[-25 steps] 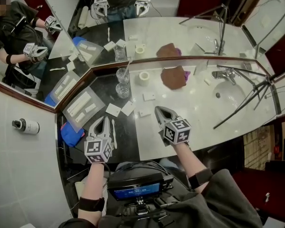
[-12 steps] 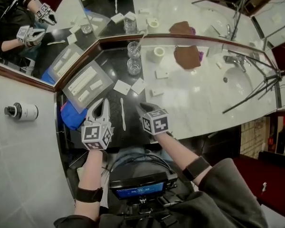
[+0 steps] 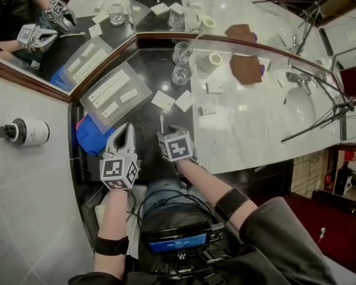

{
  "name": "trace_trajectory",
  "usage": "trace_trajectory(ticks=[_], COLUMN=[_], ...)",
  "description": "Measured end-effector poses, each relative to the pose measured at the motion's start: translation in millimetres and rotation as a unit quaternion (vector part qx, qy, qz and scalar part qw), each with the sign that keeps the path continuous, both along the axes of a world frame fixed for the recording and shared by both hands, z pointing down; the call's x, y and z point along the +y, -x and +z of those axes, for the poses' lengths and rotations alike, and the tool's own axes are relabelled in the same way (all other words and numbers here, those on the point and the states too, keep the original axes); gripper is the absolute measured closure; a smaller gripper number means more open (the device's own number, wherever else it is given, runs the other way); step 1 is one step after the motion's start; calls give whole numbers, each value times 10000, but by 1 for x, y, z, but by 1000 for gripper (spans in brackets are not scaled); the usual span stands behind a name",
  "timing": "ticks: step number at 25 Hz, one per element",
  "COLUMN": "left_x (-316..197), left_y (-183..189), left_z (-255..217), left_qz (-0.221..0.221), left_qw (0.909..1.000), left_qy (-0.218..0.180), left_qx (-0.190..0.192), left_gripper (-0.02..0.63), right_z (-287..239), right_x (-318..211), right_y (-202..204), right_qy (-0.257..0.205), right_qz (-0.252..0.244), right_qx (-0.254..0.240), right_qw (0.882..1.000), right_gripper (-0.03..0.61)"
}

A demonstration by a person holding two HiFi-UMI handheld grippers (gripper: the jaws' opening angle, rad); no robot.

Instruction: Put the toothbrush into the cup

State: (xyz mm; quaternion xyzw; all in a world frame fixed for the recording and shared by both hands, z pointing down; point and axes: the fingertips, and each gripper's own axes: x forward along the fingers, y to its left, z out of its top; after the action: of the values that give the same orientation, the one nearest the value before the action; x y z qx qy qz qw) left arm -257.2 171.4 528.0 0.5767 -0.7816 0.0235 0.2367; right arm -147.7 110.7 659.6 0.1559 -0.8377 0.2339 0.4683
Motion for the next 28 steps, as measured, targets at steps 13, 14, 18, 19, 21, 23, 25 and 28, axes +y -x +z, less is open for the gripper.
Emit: trace_trajectory(ticks=[13, 14, 18, 19, 21, 23, 25, 28], left_x=[12, 10, 6, 5, 3, 3, 3, 3], left_y=[18, 18, 20, 20, 20, 21, 22, 22], left_z=[24, 26, 32, 33, 33, 35, 36, 35], left_qz=[-130, -125, -143, -135, -101, -91, -107, -99], left_qw=[9995, 9994, 9992, 9992, 9992, 9991, 9991, 9991], left_qy=[73, 83, 114, 125, 148, 165, 172, 175], left_qx=[277, 298, 342, 353, 368, 370, 369, 367], left_gripper=[612, 612, 612, 612, 612, 612, 612, 612], right_z=[39, 41, 50, 52, 56, 57, 55, 57], right_x=[-10, -10, -10, -11, -13, -14, -15, -14], right_y=[17, 18, 13, 10, 7, 8, 8, 8], right_qy=[126, 135, 105, 52, -15, -39, -44, 19], right_qz=[421, 393, 291, 291, 286, 258, 243, 227], right_qx=[547, 570, 847, 932, 960, 944, 980, 947], right_qw=[9975, 9975, 9959, 9952, 9950, 9952, 9949, 9952], right_gripper=[377, 379, 434, 457, 508, 532, 535, 538])
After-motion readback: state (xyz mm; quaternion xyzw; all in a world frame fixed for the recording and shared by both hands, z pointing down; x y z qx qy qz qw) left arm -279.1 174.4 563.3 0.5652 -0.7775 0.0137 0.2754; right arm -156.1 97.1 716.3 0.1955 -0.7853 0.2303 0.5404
